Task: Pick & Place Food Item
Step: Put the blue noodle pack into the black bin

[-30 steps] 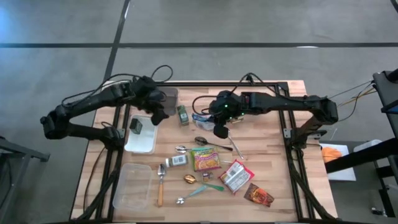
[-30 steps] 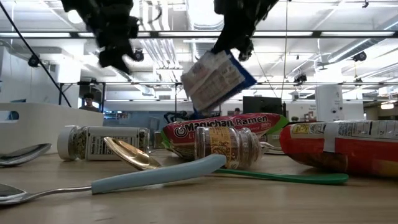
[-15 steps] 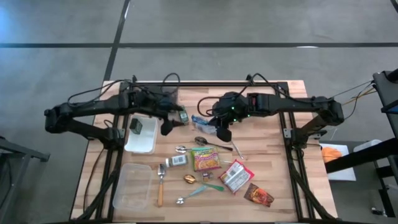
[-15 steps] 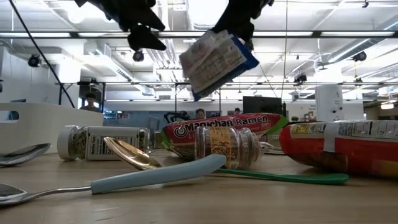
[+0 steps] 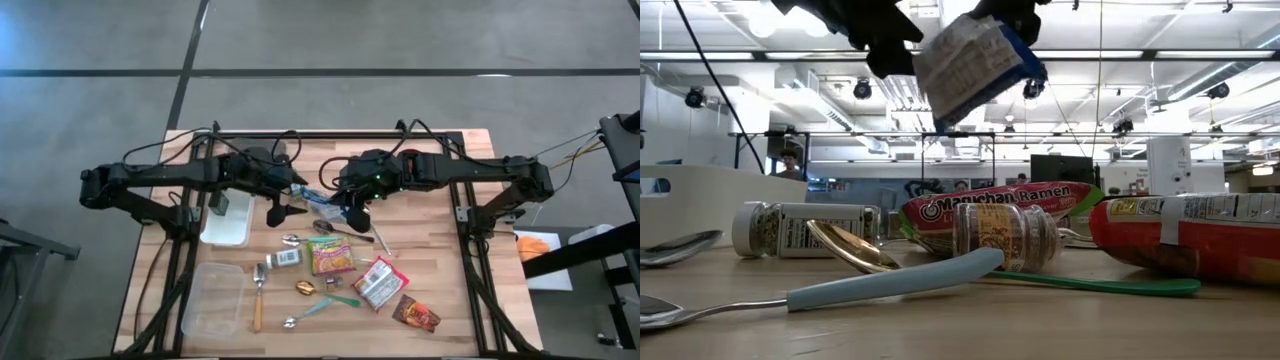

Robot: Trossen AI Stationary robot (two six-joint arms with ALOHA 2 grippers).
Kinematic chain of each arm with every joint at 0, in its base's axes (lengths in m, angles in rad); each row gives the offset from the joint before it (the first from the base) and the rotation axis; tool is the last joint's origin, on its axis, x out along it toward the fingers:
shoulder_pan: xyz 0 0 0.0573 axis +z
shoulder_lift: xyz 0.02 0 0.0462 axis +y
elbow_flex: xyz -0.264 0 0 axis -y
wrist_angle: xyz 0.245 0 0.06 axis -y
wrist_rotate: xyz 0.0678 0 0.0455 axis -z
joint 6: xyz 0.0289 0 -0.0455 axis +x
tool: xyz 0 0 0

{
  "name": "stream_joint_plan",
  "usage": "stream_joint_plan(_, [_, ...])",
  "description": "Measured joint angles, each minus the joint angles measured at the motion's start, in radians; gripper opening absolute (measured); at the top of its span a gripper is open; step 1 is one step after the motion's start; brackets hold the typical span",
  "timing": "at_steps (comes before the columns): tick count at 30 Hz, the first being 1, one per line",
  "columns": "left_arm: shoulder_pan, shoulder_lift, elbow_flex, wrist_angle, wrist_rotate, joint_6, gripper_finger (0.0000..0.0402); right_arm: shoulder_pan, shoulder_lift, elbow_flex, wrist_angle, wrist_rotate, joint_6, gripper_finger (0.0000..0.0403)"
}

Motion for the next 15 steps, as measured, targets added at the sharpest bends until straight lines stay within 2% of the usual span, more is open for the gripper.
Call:
stream_joint_plan(7, [-0.007,0.029,0.000,0.055,0.095,-0.003,0.0388,0.012,0.000,0.028,0.004,-0.005,0.001,0.0010])
stream_joint_plan(15, [-0.023,0.060,0.000,0.134,0.196,-0.003,0.0388,0.026,0.000,0.035,0.086,-0.069,0.027,0.0010])
